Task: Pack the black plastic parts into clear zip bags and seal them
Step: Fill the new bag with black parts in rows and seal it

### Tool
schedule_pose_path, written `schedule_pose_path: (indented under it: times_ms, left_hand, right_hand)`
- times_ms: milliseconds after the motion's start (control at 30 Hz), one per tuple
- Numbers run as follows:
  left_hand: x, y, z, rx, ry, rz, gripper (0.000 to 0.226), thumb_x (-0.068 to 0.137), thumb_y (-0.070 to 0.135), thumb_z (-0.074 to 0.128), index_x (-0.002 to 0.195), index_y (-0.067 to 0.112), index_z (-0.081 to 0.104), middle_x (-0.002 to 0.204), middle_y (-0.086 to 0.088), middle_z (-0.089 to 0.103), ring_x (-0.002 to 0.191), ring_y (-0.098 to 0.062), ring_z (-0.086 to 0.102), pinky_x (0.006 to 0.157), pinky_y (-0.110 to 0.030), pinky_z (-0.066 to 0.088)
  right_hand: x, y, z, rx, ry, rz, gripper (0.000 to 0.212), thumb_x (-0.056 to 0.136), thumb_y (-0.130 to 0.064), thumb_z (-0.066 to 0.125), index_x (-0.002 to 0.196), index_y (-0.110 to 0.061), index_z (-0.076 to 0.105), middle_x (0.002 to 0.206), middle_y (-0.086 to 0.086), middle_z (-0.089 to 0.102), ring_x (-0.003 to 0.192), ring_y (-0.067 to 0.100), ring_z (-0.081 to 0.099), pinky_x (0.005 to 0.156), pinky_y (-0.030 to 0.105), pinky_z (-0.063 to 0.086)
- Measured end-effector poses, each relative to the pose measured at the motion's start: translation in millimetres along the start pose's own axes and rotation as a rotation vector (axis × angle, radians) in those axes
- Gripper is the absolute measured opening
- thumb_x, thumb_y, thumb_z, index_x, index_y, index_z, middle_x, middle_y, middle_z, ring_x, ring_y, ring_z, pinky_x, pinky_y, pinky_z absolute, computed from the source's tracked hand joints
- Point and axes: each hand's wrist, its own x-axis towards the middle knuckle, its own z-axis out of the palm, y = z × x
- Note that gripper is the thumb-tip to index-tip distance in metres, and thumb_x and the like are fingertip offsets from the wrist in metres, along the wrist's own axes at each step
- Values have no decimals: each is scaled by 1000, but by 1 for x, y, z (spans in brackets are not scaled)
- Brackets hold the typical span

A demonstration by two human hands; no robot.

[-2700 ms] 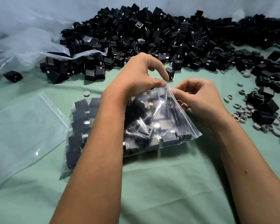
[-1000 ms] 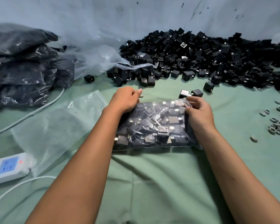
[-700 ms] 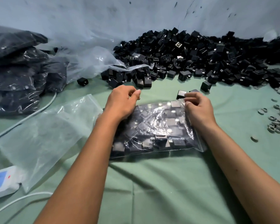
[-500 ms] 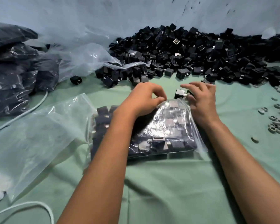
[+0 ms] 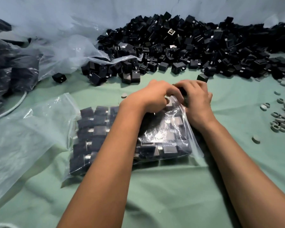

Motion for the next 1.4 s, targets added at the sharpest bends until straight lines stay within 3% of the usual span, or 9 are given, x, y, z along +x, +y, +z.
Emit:
schedule_pose_path:
  times_ms: [200, 333, 400, 500, 667, 800, 933, 1167, 1400]
  left_hand:
    - [-1, -6, -2, -34, 29, 41, 12, 91, 26, 76, 97, 37, 74, 112, 4, 56, 118, -18, 43, 103, -39, 41]
    - [-4, -8, -10, -16, 79, 55, 13, 85, 26, 82, 88, 37, 76, 106, 9, 57, 112, -17, 47, 93, -33, 42]
    - [-5, -10, -12, -27, 88, 54, 17, 82, 21, 84, 85, 35, 77, 104, 11, 61, 107, -12, 52, 87, -25, 44]
    - [-6, -12, -12, -23, 88, 42, 16, 79, 18, 86, 85, 31, 78, 97, 16, 61, 97, 2, 54, 71, -9, 39]
    - [-7, -14, -11, -12, 91, 31, 15, 77, 24, 88, 81, 32, 76, 97, 15, 62, 95, 4, 55, 68, -18, 40]
    - [-6, -14, -12, -19, 120, 48, 14, 76, 25, 89, 80, 31, 76, 93, 13, 63, 95, -1, 56, 71, -21, 43]
    - [-6, -14, -14, -26, 149, 62, 14, 76, 24, 89, 81, 30, 78, 90, 11, 64, 93, -9, 59, 74, -27, 49]
    - [-6, -12, -18, -60, 366, 148, 14, 76, 14, 86, 82, 25, 79, 88, 9, 66, 89, -13, 61, 76, -34, 55]
    - [0, -12, -18, -5, 382, 141, 18, 76, 16, 87, 78, 31, 77, 87, 7, 68, 82, -13, 63, 72, -29, 54]
  right_hand:
    - [-5, 1, -1, 71, 118, 12, 26, 86, -10, 71, 105, -28, 71, 105, -11, 70, 115, 25, 51, 86, 38, 27]
    - [-4, 0, 2, -50, -111, -48, 57, 93, -12, 66, 144, -34, 52, 158, -3, 42, 148, 26, 25, 108, 48, 25]
    - [-3, 0, 5, -100, -204, -99, 51, 99, -18, 62, 143, -40, 51, 164, -9, 35, 153, 21, 17, 113, 48, 16]
    - [-4, 4, 7, -40, -103, -102, 38, 95, -21, 68, 128, -40, 65, 141, -10, 55, 137, 24, 33, 100, 40, 19]
    - [-3, 2, 5, 7, 30, 53, 20, 89, -20, 75, 106, -29, 72, 105, 1, 52, 105, 24, 49, 89, 34, 36]
    - [-5, -6, -7, 359, 192, 117, 11, 100, -21, 59, 102, -15, 67, 91, 7, 69, 80, 18, 65, 73, 34, 54]
    - [-8, -12, -17, 802, 70, 237, 23, 105, -12, 47, 96, -1, 65, 85, 25, 71, 57, 14, 66, 46, 21, 44]
    - [-12, -16, -21, 759, -45, 130, 24, 100, -24, 66, 80, -12, 74, 68, -5, 69, 59, 8, 62, 51, 21, 47]
    - [-15, -25, -24, 739, -103, 142, 21, 97, -25, 72, 84, -9, 76, 80, 10, 71, 65, 13, 62, 57, 31, 54]
